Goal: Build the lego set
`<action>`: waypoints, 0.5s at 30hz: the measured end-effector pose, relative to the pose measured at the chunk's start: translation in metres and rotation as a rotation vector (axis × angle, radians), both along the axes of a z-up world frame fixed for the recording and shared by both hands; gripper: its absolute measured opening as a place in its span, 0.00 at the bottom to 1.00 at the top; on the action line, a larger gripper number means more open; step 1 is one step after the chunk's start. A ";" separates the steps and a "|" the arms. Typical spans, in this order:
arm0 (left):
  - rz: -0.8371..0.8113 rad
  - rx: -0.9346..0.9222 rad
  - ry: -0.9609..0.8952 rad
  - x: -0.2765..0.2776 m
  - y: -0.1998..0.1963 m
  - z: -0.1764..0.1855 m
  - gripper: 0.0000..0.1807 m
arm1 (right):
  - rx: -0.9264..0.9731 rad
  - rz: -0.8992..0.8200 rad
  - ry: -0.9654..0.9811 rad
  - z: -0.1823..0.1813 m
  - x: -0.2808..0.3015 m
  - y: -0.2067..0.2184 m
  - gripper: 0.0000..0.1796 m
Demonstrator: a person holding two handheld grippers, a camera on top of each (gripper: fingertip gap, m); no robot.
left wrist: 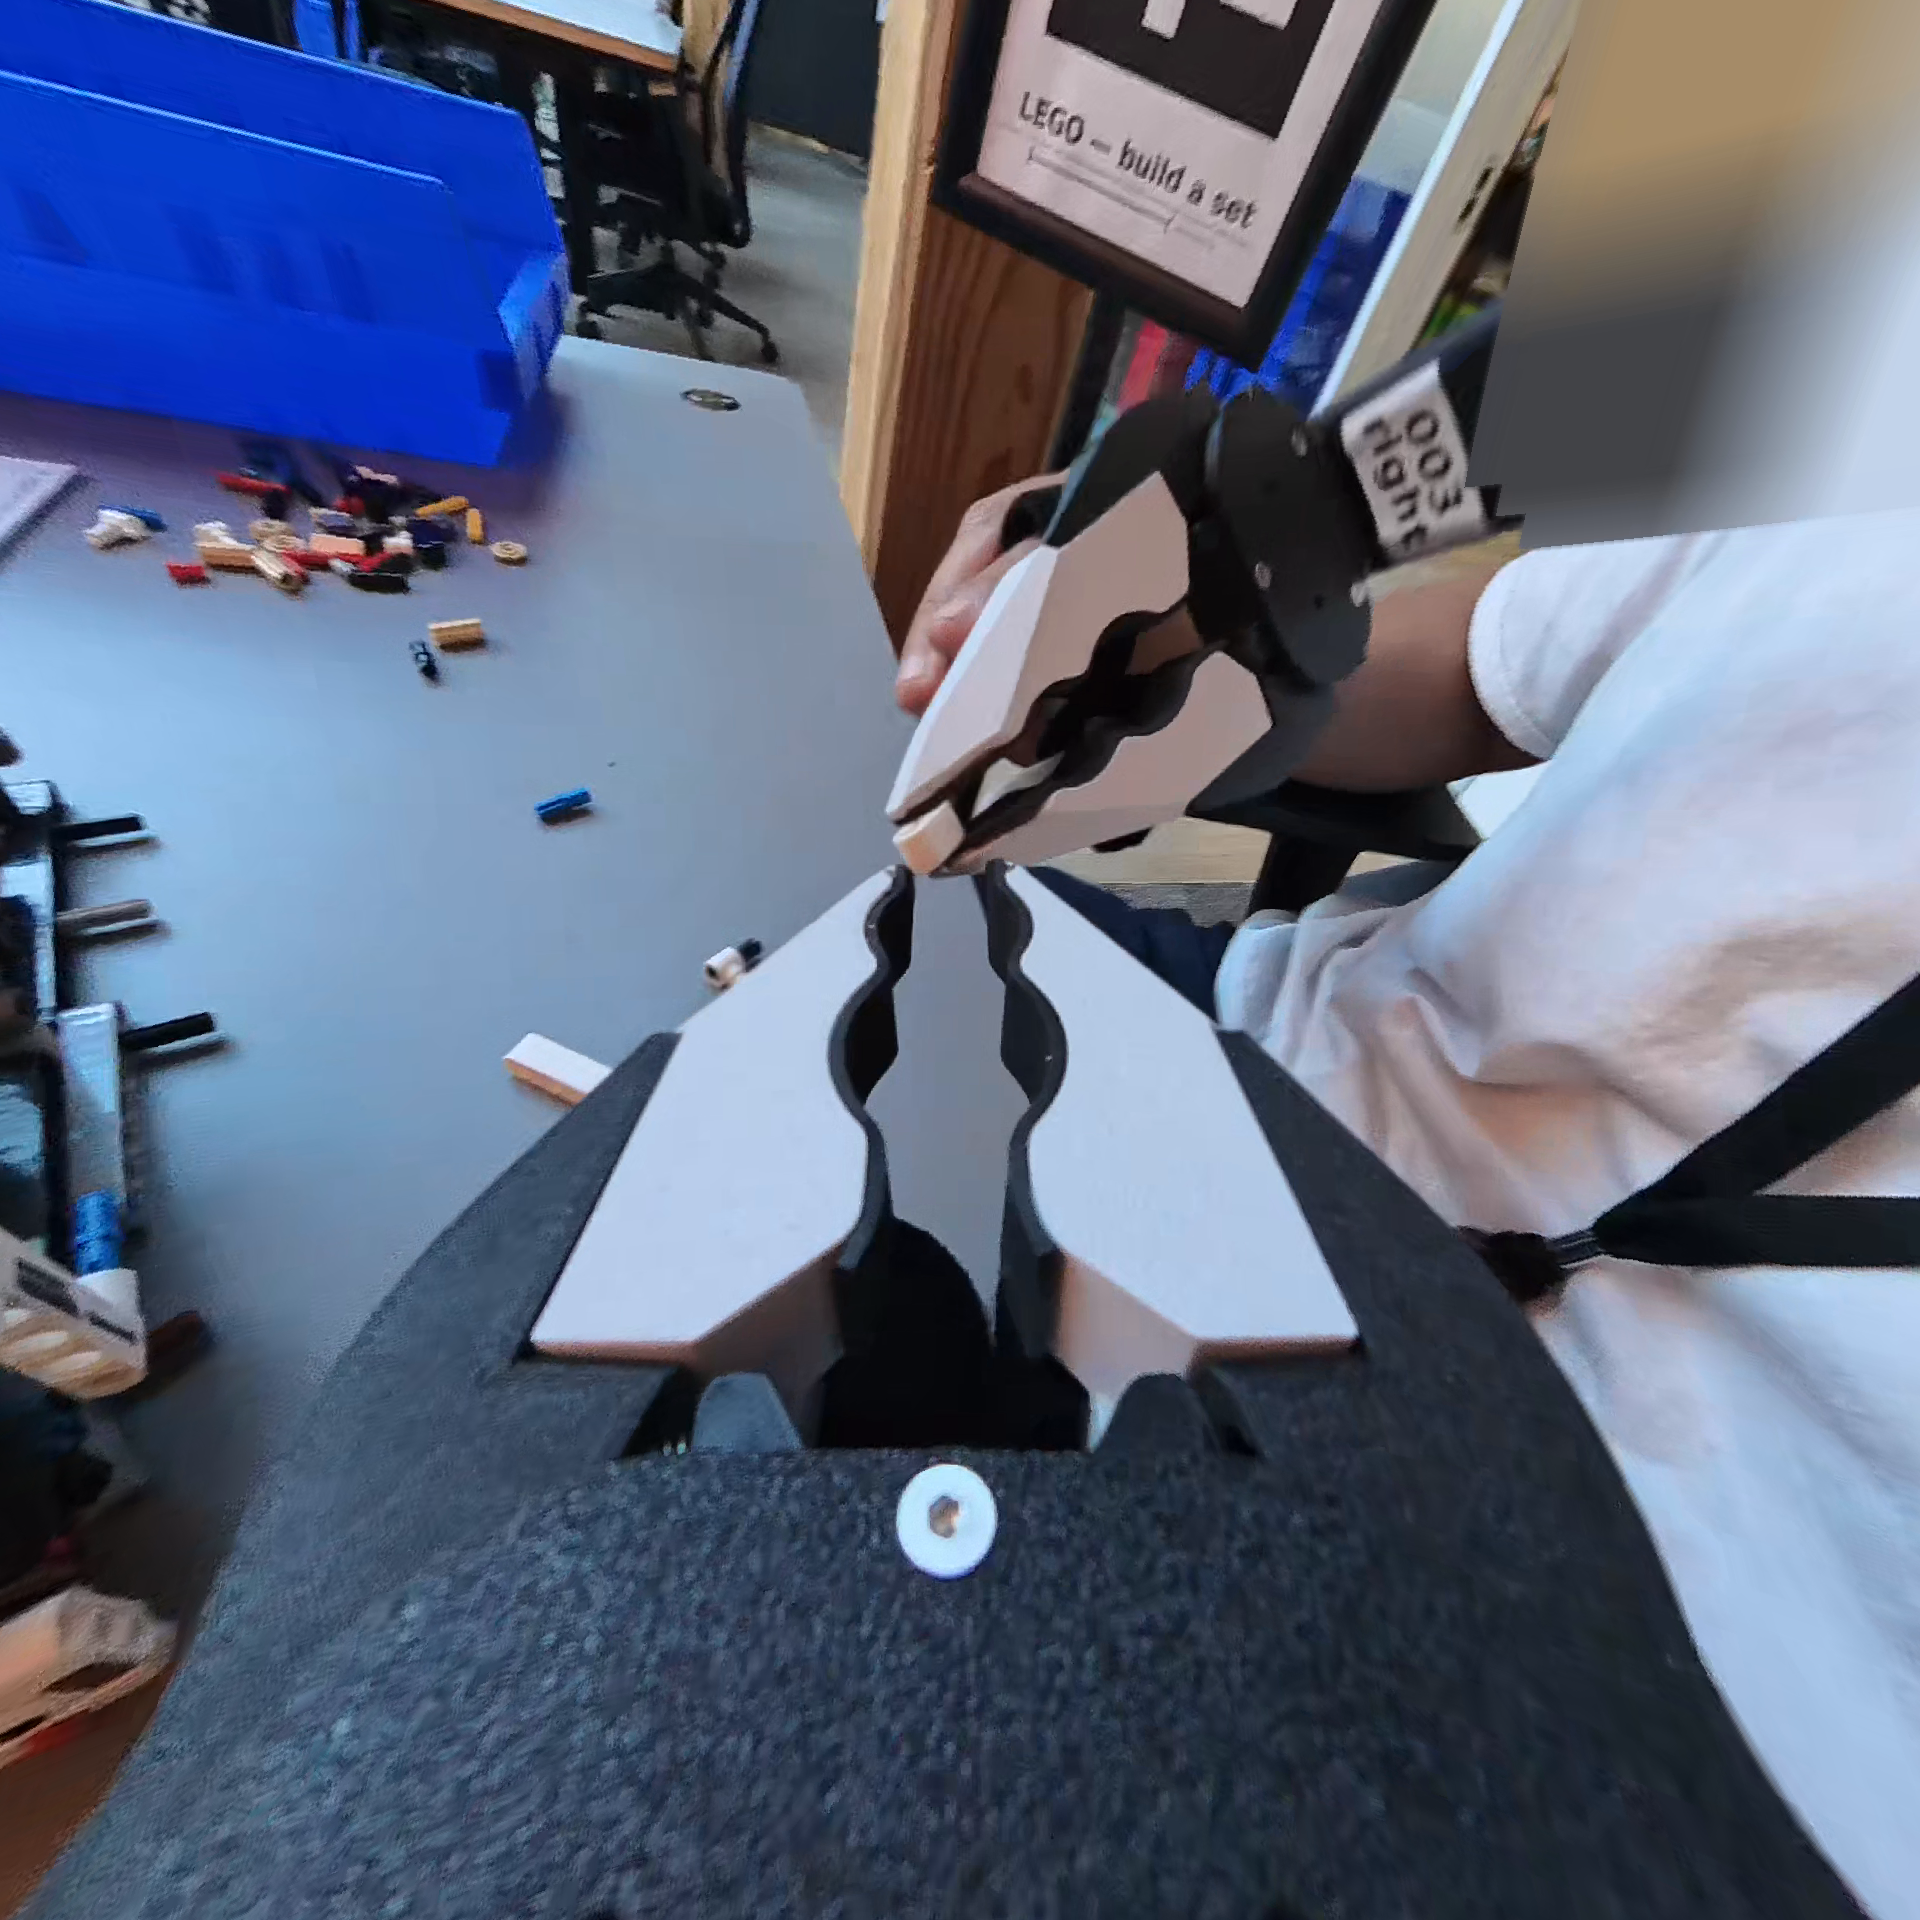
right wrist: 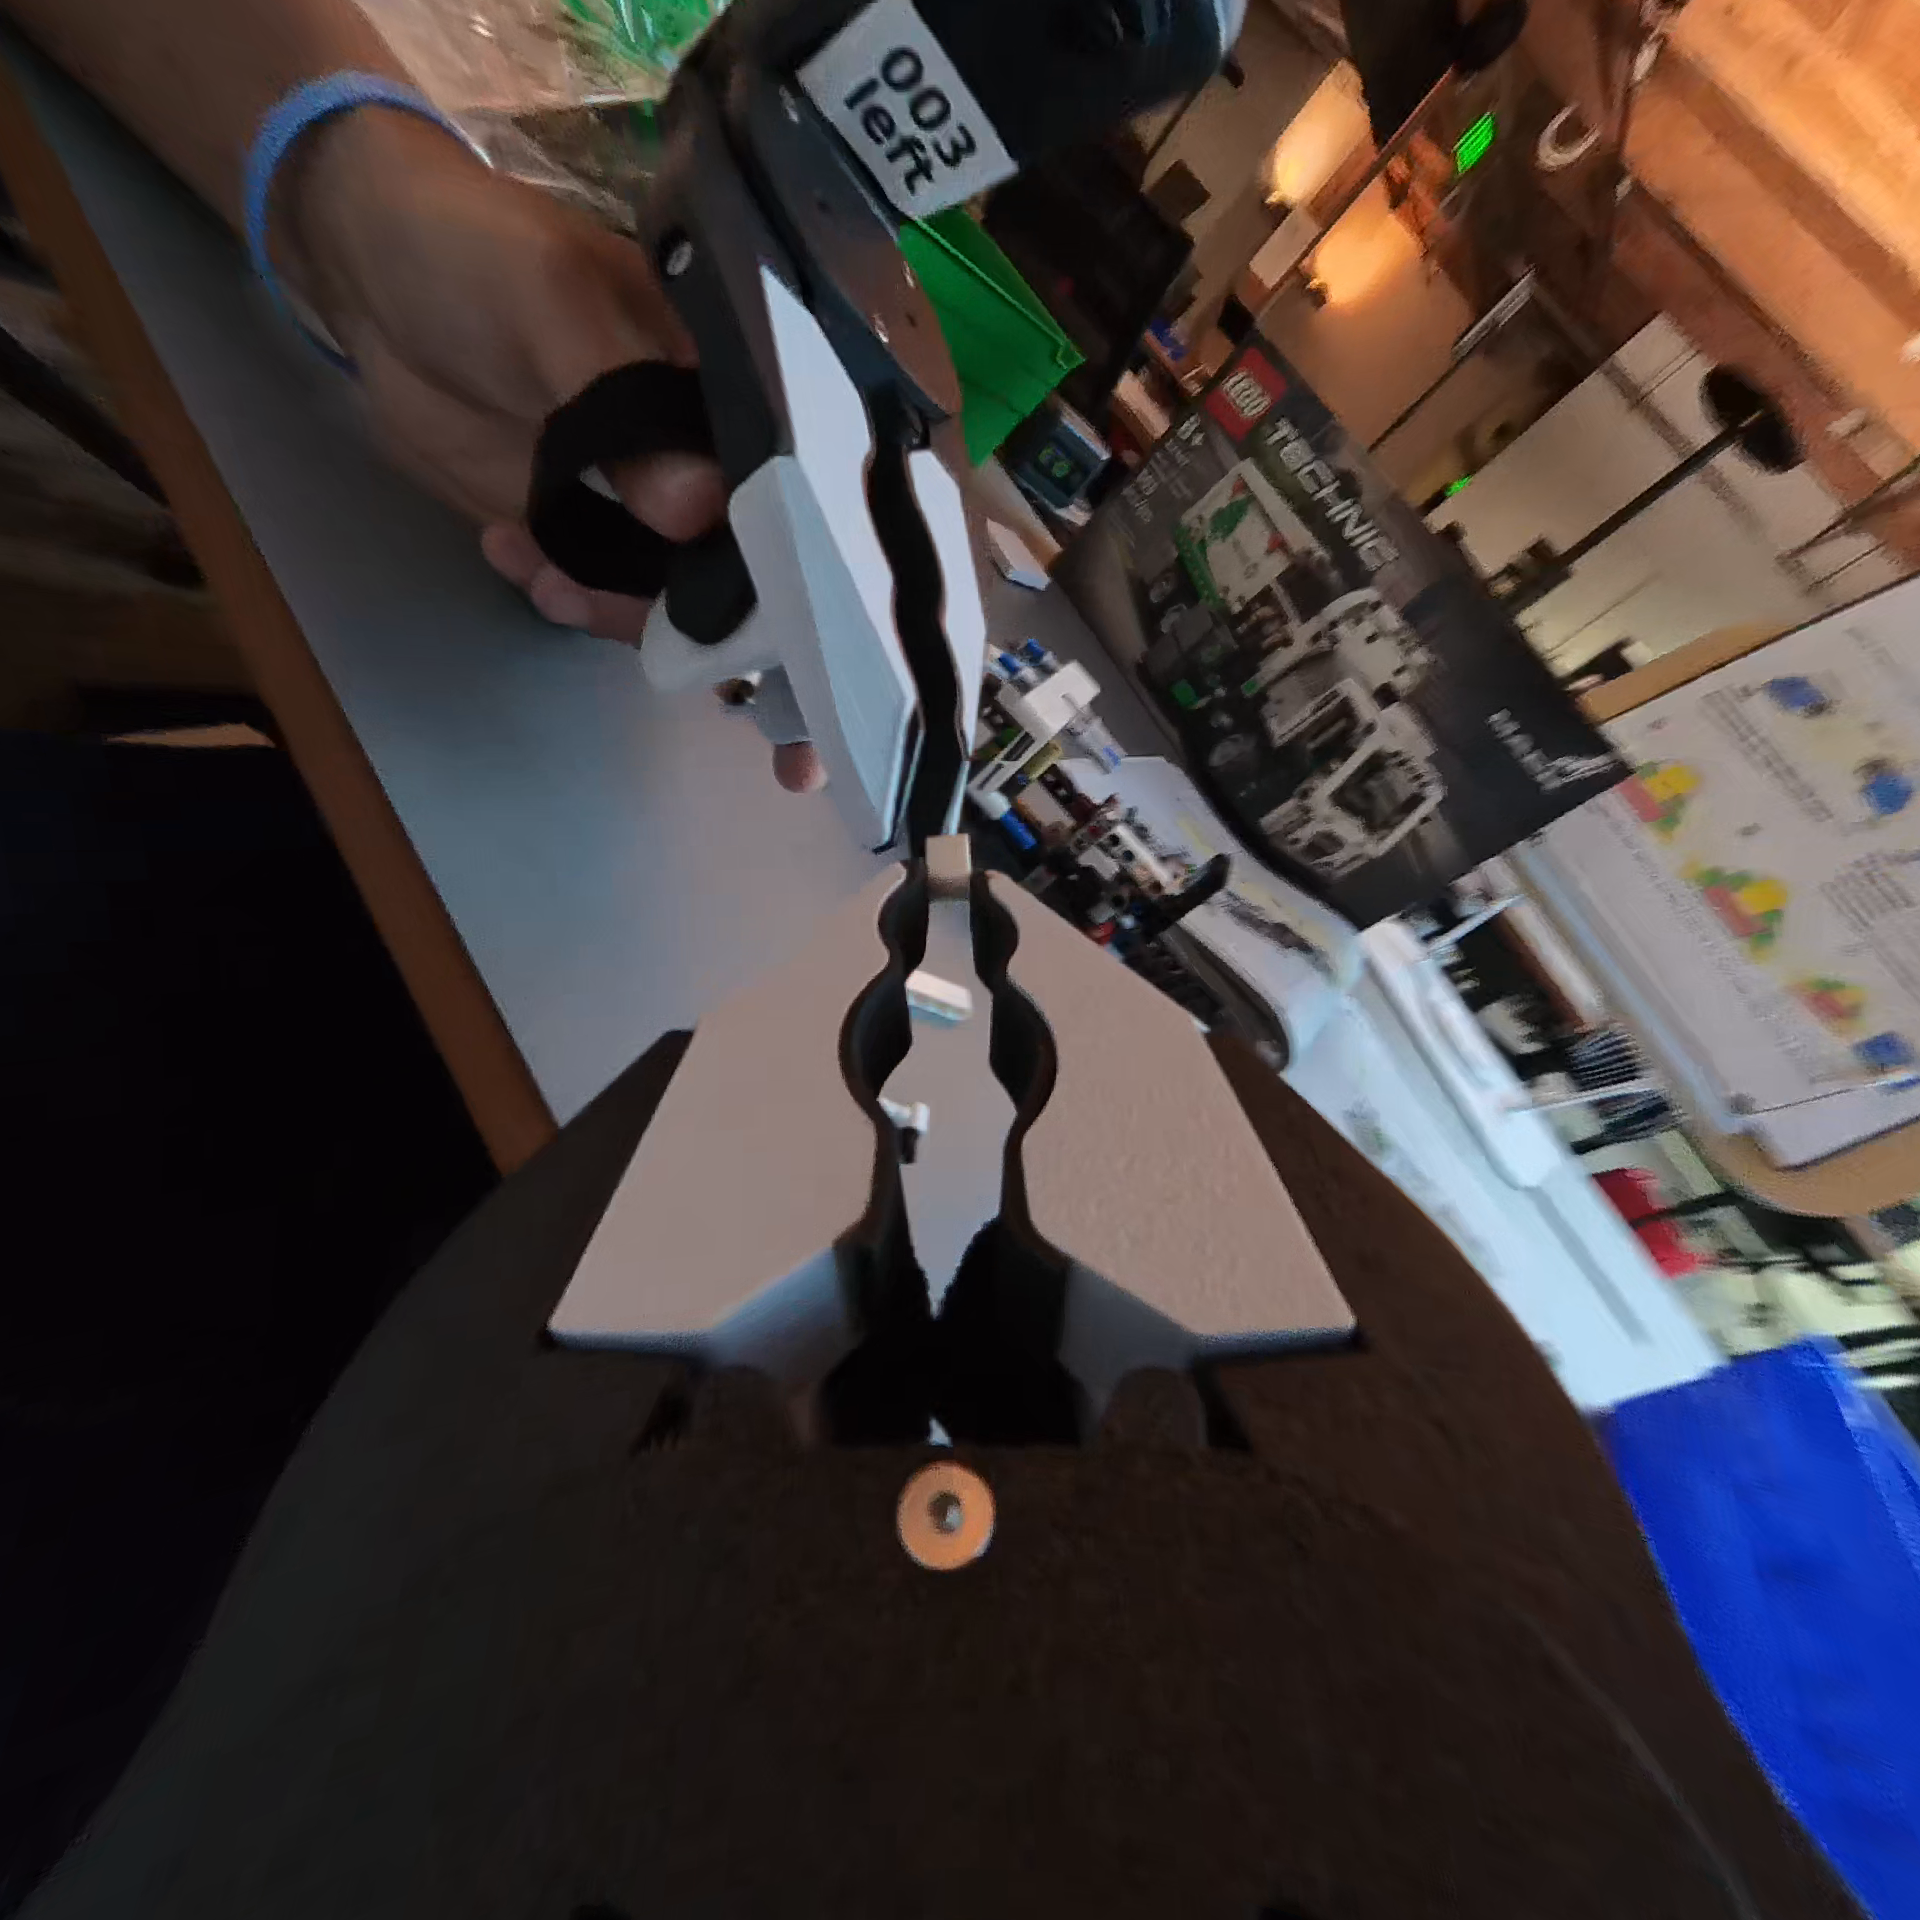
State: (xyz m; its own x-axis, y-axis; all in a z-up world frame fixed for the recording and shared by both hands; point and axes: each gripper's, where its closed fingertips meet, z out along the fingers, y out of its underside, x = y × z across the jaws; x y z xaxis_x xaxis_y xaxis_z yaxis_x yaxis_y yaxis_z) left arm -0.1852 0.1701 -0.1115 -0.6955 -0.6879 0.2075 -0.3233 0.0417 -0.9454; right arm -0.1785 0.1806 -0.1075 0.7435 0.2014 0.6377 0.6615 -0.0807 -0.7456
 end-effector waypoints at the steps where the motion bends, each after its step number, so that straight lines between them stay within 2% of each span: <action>1: -0.013 -0.030 0.009 -0.001 -0.001 0.002 0.06 | 0.023 -0.010 -0.050 0.002 0.000 0.000 0.04; 7: -0.054 -0.164 0.067 -0.003 -0.001 0.009 0.02 | 0.081 -0.016 -0.188 0.004 -0.009 -0.002 0.04; 10: -0.106 -0.226 0.135 -0.007 -0.002 0.010 0.02 | 0.103 0.010 -0.182 0.005 -0.013 -0.003 0.04; 15: -0.197 -0.441 0.247 -0.013 -0.007 0.021 0.02 | 0.148 0.070 -0.087 0.015 -0.017 -0.009 0.05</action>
